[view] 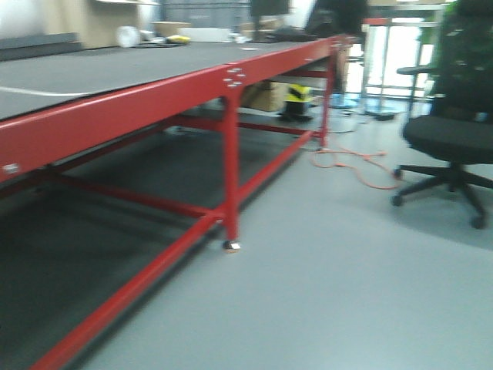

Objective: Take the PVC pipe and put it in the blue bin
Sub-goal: 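Drive the base away from the table while holding both arcs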

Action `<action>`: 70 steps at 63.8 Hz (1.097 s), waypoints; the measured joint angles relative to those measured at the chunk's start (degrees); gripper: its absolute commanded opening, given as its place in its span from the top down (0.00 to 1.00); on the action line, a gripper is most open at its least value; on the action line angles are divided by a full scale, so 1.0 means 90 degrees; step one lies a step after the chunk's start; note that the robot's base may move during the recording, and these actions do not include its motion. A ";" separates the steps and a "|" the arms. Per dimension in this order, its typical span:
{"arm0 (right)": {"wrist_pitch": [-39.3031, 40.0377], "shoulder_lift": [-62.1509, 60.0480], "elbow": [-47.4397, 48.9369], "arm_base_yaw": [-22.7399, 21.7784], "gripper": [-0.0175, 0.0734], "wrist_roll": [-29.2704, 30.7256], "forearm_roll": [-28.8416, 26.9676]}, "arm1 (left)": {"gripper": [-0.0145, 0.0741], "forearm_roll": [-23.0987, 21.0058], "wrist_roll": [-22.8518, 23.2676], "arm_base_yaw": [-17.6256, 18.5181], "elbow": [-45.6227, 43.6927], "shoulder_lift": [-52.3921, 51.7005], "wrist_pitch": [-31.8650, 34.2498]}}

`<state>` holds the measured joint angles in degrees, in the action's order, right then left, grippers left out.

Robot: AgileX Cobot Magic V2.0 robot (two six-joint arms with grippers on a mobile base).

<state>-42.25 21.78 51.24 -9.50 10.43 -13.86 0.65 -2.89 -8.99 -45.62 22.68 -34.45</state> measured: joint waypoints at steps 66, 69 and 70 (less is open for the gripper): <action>0.0000 0.0000 0.0000 0.0000 0.99 0.0000 0.0000 | 0.96 0.0000 0.0000 0.0000 0.0000 0.0000 0.0000; 0.0000 0.0000 0.0000 0.0000 0.99 0.0000 0.0000 | 0.96 0.0000 0.0000 0.0000 0.0000 0.0000 0.0000; 0.0000 0.0000 0.0000 0.0000 0.99 0.0000 0.0000 | 0.96 0.0000 0.0000 0.0000 0.0000 0.0000 0.0000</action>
<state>-42.25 21.78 51.24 -9.50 10.43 -13.86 0.65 -2.89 -8.99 -45.62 22.68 -34.45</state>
